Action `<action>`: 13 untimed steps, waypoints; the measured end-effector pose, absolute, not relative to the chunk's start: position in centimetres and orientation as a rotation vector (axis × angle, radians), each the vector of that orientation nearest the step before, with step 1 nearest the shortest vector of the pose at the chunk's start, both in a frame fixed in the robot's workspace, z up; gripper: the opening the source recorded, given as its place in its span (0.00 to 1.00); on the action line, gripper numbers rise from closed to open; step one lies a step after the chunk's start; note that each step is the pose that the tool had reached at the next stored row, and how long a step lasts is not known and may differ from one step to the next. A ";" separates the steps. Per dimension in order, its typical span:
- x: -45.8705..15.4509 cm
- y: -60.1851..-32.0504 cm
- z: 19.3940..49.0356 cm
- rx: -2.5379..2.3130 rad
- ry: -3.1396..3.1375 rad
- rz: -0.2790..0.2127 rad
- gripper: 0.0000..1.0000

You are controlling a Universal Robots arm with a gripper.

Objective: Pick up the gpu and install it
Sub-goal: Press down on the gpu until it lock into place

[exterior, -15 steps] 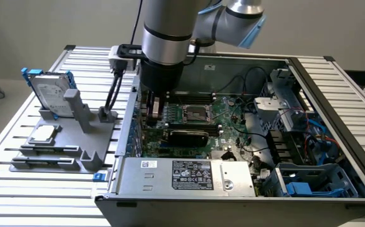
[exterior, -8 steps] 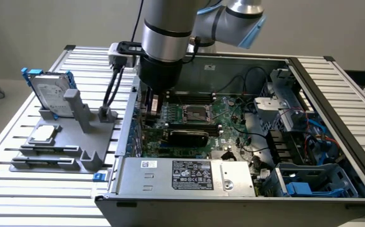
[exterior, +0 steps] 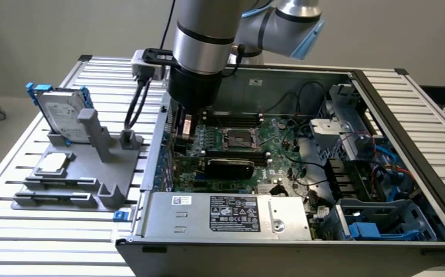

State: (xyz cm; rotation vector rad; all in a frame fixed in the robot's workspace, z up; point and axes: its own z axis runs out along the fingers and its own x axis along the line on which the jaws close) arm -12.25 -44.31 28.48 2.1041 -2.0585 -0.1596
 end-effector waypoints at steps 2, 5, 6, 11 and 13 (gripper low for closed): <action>-12.2 -44.3 28.6 2.101 -2.056 -0.154 0.11; -12.2 -44.3 28.7 2.093 -2.052 -0.142 0.11; -12.3 -44.3 28.7 2.091 -2.050 -0.139 0.11; -12.3 -44.3 28.9 2.083 -2.046 -0.133 0.11; -12.3 -44.3 29.0 2.080 -2.044 -0.130 0.11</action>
